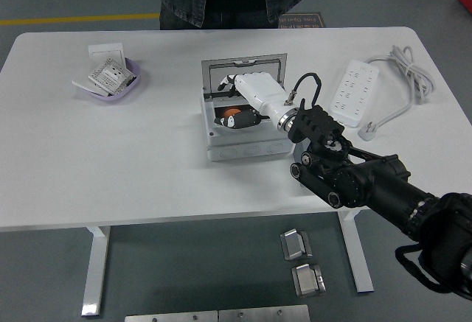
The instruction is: Pick up the cylinder from the cube,place it in the box,flap close box
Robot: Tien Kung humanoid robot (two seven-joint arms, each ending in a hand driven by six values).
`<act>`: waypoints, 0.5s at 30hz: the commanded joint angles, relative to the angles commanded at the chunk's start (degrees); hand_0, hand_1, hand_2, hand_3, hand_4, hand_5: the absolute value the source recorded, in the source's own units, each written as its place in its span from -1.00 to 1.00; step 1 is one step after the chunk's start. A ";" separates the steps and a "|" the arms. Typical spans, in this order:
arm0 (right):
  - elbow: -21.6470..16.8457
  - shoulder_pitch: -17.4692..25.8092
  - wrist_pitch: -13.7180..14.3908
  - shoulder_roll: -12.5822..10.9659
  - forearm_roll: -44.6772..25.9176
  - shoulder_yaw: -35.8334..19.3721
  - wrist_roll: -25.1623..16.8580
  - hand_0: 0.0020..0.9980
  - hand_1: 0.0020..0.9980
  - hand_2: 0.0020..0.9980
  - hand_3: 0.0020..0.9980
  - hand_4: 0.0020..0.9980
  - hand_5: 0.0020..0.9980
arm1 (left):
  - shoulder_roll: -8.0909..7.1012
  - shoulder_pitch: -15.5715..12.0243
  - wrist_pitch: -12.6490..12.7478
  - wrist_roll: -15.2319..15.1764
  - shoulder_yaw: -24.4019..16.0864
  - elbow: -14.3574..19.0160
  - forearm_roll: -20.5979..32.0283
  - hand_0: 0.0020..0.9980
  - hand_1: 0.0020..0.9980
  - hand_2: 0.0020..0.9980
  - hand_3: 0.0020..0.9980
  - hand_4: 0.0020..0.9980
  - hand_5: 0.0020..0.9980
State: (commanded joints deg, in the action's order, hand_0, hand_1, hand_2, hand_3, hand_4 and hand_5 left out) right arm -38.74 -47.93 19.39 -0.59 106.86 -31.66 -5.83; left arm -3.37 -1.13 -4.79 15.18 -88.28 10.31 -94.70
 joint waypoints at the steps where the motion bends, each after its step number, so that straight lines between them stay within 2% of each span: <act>1: -0.91 0.25 -0.16 -0.44 -0.23 -0.17 0.29 0.29 0.12 0.20 0.43 0.84 -0.16 | 0.05 -0.12 0.03 0.01 0.02 0.00 0.11 0.36 0.37 0.18 0.31 0.28 -0.17; 3: -3.21 0.92 -0.64 -1.82 -0.75 -0.78 1.10 0.28 0.06 0.19 0.43 0.87 -0.14 | 0.17 -0.42 0.13 0.04 0.05 0.00 0.41 0.36 0.37 0.18 0.31 0.27 -0.17; 11: -13.72 2.28 -3.46 -8.27 -2.58 -5.69 4.42 0.28 0.04 0.19 0.44 0.86 -0.11 | 0.40 -1.39 0.46 0.19 -0.17 0.00 1.08 0.36 0.37 0.18 0.31 0.27 -0.17; 15: -17.53 0.39 -4.25 -9.64 -3.46 -7.60 5.18 0.27 0.03 0.21 0.46 0.85 -0.11 | 0.37 -1.54 0.49 0.31 -0.40 0.00 1.01 0.36 0.37 0.18 0.30 0.25 -0.18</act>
State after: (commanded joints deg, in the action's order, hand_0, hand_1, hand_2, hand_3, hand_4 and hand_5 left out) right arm -56.27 -47.54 15.14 -10.24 103.40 -39.26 -0.65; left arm -3.01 -2.68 -4.29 15.49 -88.69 10.31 -93.69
